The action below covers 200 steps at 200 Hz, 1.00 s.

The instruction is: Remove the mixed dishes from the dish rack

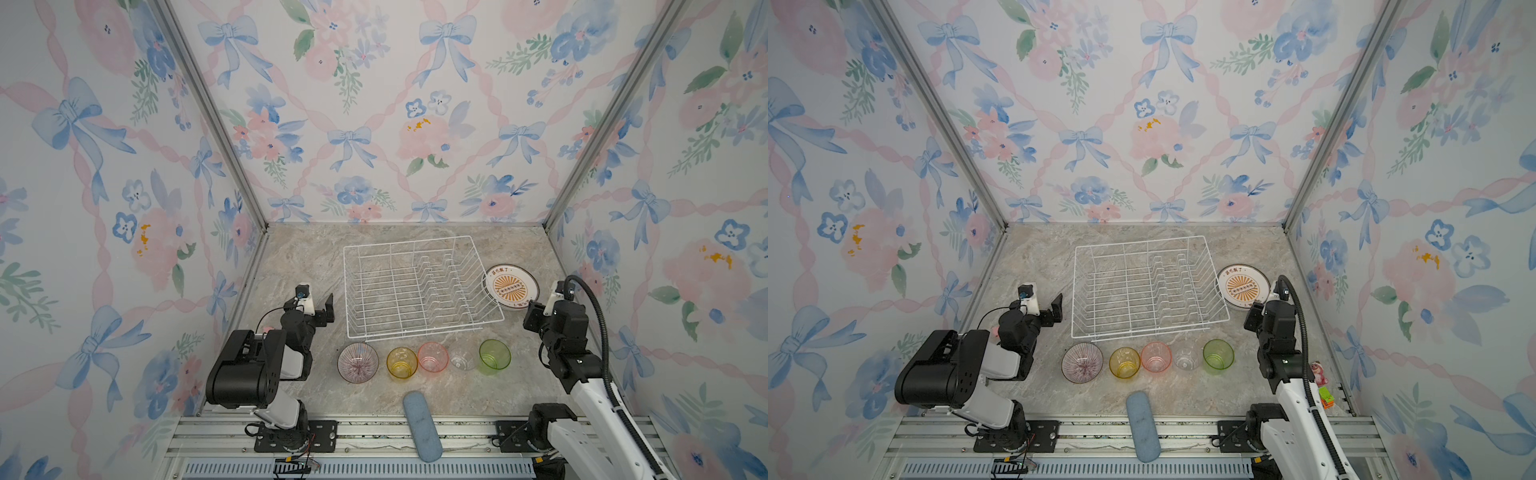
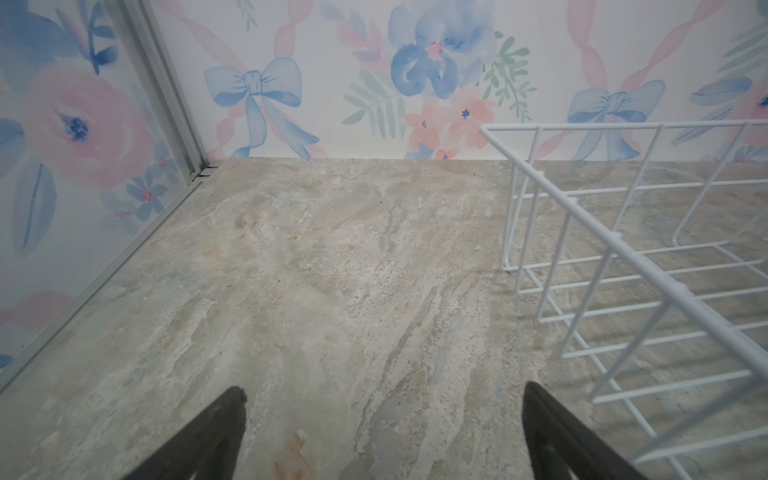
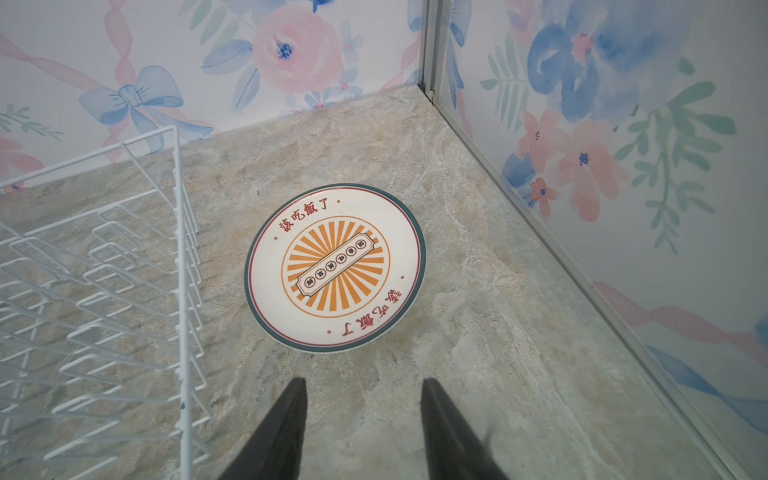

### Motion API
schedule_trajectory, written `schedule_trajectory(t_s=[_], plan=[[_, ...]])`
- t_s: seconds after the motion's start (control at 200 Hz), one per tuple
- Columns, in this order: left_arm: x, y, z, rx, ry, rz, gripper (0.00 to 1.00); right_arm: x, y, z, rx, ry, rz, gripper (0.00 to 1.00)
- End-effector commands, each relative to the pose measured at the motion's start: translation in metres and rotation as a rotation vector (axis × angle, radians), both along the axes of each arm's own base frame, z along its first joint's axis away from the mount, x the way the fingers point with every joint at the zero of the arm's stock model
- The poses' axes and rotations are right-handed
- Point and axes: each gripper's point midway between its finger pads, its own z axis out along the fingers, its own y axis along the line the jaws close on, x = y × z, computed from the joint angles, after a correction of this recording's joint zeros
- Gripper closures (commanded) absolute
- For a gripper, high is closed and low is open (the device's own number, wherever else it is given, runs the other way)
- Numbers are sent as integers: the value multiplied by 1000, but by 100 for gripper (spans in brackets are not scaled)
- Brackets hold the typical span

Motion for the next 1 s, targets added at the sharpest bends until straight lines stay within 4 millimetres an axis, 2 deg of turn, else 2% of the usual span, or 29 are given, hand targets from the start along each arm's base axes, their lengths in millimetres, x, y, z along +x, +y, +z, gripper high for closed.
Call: schedule_trajectory(t_s=[0.0, 0.115, 0.29, 0.46, 0.615, 0.665, 0.735, 0.805, 0.85, 0.955, 0.975, 0.985, 0.995], plan=[[-1, -8, 12, 61, -61, -45, 2, 14, -13, 5, -69, -146, -44, 48], [0, -4, 13, 56, -64, -21, 2, 23, -13, -7, -94, -214, -36, 42], [0, -5, 12, 56, -62, -26, 2, 45, -15, -28, -133, -175, -24, 41], [0, -4, 12, 53, -61, -22, 2, 72, -13, -32, -106, -188, -7, 40], [1, -2, 12, 46, -58, -16, 2, 84, -1, -43, -100, -219, 41, 40], [2, 0, 12, 39, -57, -9, 2, 83, 5, -53, -117, -196, 63, 40], [2, 4, 12, 29, -54, 3, 2, 91, 10, -55, -127, -232, 87, 40], [4, 7, 11, 20, -47, 18, 2, 96, 15, -65, -128, -117, 115, 40], [5, 9, 11, 18, -44, 25, 2, 104, 20, -62, -146, -112, 133, 39], [5, 10, 11, 18, -44, 30, 2, 104, 25, -62, -186, -111, 128, 37], [5, 10, 11, 18, -44, 31, 2, 104, 25, -62, -186, -110, 129, 36], [5, 9, 11, 18, -45, 30, 2, 105, 25, -62, -186, -110, 128, 26], [5, 9, 11, 18, -45, 30, 2, 105, 25, -62, -187, -109, 128, 8]])
